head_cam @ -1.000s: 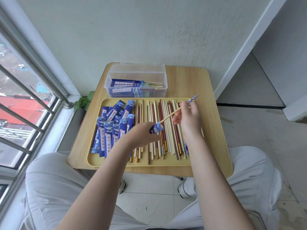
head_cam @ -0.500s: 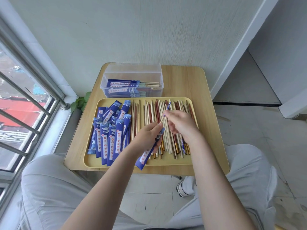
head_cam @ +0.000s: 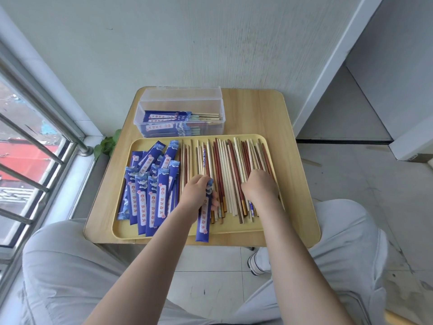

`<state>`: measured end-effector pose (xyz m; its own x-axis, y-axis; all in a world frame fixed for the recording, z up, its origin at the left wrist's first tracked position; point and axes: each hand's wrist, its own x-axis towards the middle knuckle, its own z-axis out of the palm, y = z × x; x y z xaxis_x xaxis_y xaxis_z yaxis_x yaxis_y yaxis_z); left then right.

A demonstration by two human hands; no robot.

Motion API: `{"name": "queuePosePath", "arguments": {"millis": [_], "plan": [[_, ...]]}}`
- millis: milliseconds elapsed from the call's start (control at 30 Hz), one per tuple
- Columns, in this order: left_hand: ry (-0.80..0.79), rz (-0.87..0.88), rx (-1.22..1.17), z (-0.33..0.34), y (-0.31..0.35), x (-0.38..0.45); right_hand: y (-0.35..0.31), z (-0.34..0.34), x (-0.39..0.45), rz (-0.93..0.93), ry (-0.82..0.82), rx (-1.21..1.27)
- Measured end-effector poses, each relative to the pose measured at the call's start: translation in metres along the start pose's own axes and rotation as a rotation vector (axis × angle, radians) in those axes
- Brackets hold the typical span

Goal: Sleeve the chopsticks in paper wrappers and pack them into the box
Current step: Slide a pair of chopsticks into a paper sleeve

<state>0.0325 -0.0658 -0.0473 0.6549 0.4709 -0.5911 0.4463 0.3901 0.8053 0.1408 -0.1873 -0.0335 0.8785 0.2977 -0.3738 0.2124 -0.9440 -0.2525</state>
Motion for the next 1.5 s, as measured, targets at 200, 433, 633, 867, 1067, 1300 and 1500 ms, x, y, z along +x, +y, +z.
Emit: {"name": "queuePosePath", "arguments": {"millis": [200, 433, 633, 867, 1067, 1300, 1500], "plan": [[-0.02, -0.045, -0.067, -0.003, 0.001, 0.001, -0.005, 0.007, -0.001, -0.004, 0.015, 0.141], [-0.126, -0.099, -0.291, -0.013, 0.011, -0.002, -0.001, -0.019, -0.006, -0.182, -0.027, 0.52], [-0.132, -0.141, -0.321, -0.019, 0.02, -0.005, -0.009, -0.053, -0.021, -0.321, -0.093, 1.016], [-0.198, -0.16, -0.177, -0.024, 0.018, -0.007, -0.019, -0.064, -0.027, -0.433, 0.08, 1.277], [-0.244, -0.116, -0.031, -0.024, 0.018, -0.011, -0.026, -0.055, -0.015, -0.342, 0.213, 1.236], [-0.36, -0.06, 0.085, -0.026, 0.018, -0.011, -0.023, -0.043, -0.007, -0.276, 0.277, 1.039], [-0.412, -0.068, 0.138, -0.025, 0.021, -0.013, -0.021, -0.045, -0.004, -0.262, 0.288, 1.021]]}}
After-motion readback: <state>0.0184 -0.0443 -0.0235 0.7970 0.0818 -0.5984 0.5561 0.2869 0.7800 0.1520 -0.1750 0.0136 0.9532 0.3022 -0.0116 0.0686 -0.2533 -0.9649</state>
